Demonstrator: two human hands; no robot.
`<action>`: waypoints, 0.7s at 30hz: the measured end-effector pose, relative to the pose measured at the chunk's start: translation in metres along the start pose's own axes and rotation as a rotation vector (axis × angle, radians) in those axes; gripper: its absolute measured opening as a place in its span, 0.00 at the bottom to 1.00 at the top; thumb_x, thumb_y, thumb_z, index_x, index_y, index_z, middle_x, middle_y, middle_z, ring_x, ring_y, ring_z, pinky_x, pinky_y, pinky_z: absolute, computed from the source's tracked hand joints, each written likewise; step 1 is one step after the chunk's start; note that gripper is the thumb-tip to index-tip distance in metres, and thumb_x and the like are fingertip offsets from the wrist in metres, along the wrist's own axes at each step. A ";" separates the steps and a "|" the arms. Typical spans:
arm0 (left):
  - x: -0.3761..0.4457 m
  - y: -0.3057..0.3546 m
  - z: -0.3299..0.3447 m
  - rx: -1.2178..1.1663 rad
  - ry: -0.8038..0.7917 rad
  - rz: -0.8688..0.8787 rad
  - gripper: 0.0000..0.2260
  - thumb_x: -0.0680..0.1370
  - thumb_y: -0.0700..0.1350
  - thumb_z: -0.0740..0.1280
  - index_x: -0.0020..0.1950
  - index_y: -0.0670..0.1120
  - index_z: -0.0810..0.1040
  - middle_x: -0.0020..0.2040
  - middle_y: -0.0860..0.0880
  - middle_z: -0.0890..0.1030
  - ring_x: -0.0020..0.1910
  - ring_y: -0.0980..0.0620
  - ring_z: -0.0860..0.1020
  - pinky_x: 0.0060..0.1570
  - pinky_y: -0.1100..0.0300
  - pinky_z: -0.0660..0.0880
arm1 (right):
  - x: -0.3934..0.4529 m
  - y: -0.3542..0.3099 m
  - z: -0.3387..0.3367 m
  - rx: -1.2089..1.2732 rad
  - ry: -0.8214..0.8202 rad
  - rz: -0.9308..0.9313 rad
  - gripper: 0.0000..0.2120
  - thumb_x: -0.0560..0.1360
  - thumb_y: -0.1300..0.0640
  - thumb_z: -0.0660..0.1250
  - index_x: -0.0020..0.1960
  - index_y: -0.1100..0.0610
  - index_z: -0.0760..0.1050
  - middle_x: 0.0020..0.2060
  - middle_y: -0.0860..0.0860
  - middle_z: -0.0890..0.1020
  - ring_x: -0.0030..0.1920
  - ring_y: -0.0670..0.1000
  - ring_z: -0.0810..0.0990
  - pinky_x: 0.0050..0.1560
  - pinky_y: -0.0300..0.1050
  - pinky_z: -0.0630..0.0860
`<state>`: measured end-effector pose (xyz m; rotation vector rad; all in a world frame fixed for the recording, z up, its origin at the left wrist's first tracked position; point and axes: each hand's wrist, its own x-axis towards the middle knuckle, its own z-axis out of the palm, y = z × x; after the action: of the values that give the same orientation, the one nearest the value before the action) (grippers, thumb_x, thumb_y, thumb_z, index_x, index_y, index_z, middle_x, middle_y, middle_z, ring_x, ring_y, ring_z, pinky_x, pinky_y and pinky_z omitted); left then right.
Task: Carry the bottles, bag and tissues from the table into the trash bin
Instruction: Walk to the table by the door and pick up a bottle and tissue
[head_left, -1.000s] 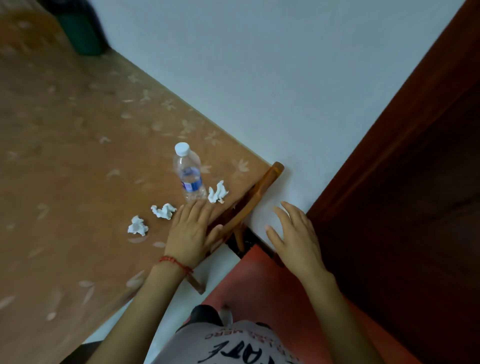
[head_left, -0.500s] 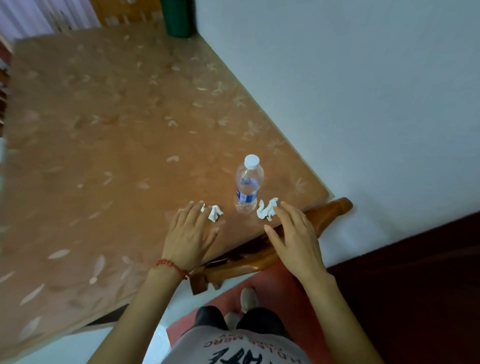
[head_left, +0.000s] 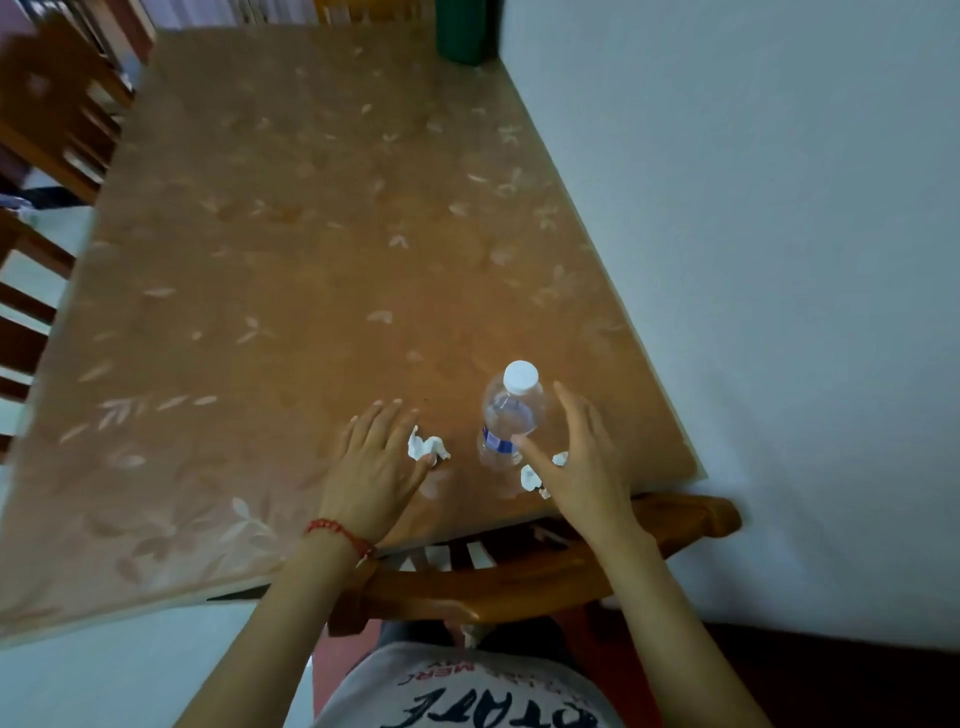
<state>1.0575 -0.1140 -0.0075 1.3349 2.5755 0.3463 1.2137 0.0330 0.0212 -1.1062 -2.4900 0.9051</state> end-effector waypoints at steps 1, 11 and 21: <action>0.001 0.001 0.001 -0.013 -0.005 -0.015 0.28 0.74 0.57 0.51 0.62 0.39 0.74 0.62 0.38 0.76 0.63 0.37 0.72 0.61 0.39 0.67 | 0.004 -0.001 -0.001 0.080 -0.031 0.028 0.35 0.71 0.47 0.69 0.72 0.52 0.58 0.71 0.51 0.65 0.69 0.51 0.65 0.61 0.42 0.65; 0.001 -0.017 0.012 -0.045 0.001 -0.049 0.22 0.78 0.59 0.50 0.62 0.46 0.68 0.59 0.39 0.78 0.60 0.40 0.73 0.54 0.40 0.75 | 0.029 0.004 0.023 0.308 -0.113 0.150 0.40 0.65 0.49 0.75 0.71 0.48 0.58 0.67 0.49 0.70 0.66 0.51 0.70 0.61 0.49 0.71; 0.012 -0.027 0.021 -0.309 -0.054 -0.122 0.26 0.75 0.58 0.57 0.65 0.41 0.71 0.64 0.40 0.73 0.62 0.40 0.71 0.61 0.47 0.70 | 0.035 0.006 0.011 0.441 -0.120 0.278 0.35 0.66 0.51 0.75 0.69 0.52 0.64 0.58 0.45 0.76 0.55 0.44 0.74 0.48 0.37 0.71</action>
<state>1.0363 -0.1167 -0.0361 1.0600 2.4221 0.6454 1.1878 0.0573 0.0088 -1.2810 -2.0944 1.5479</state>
